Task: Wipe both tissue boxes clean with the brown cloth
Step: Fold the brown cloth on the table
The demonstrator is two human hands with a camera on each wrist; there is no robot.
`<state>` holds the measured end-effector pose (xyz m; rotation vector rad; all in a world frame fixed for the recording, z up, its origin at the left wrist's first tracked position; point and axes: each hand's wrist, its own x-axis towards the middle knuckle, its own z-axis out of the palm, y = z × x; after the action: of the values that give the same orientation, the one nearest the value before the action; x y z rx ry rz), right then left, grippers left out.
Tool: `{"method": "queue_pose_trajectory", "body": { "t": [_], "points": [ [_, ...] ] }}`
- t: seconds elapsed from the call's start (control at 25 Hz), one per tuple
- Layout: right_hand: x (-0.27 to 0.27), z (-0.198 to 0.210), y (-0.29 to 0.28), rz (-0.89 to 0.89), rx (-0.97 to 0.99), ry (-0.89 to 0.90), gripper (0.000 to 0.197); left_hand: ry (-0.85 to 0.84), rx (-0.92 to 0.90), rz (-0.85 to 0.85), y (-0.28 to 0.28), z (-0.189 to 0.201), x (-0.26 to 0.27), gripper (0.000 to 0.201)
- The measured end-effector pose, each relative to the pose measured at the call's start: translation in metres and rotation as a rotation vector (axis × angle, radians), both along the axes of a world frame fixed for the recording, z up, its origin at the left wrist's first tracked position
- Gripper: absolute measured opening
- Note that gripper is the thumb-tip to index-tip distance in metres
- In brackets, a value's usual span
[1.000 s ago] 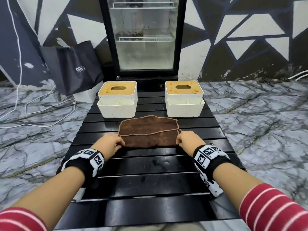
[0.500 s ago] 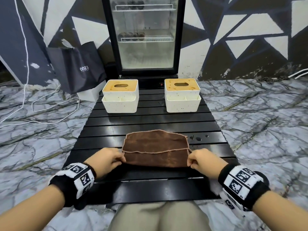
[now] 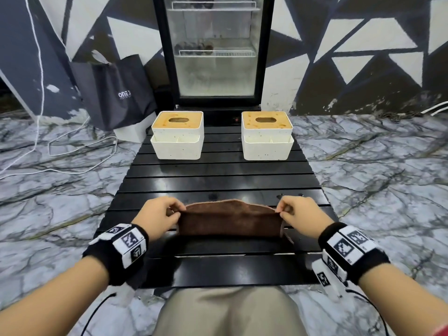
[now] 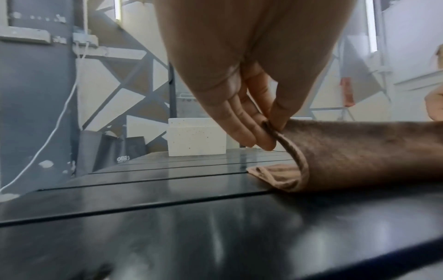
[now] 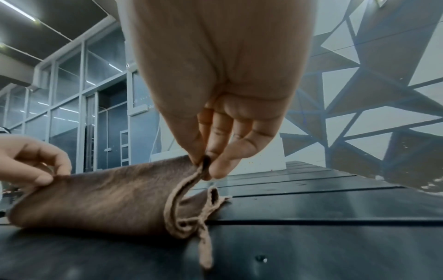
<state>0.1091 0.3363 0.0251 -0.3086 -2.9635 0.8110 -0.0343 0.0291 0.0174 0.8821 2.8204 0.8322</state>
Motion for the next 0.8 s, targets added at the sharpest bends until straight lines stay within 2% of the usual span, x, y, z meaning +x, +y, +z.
{"method": "queue_pose_trajectory", "body": {
  "t": [0.24, 0.52, 0.8],
  "points": [
    [-0.040, -0.012, 0.011, -0.077, 0.054, -0.028, 0.014, -0.057, -0.026, 0.106, 0.025, -0.009, -0.032, 0.016],
    [-0.054, -0.020, 0.016, -0.037, 0.125, -0.146, 0.018, -0.096, -0.113, 0.068, 0.029, -0.020, -0.042, 0.015],
    [-0.055, -0.024, 0.014, -0.058, 0.112, -0.155, 0.017, -0.125, -0.144, 0.039, 0.030, -0.018, -0.042, 0.014]
  ]
}}
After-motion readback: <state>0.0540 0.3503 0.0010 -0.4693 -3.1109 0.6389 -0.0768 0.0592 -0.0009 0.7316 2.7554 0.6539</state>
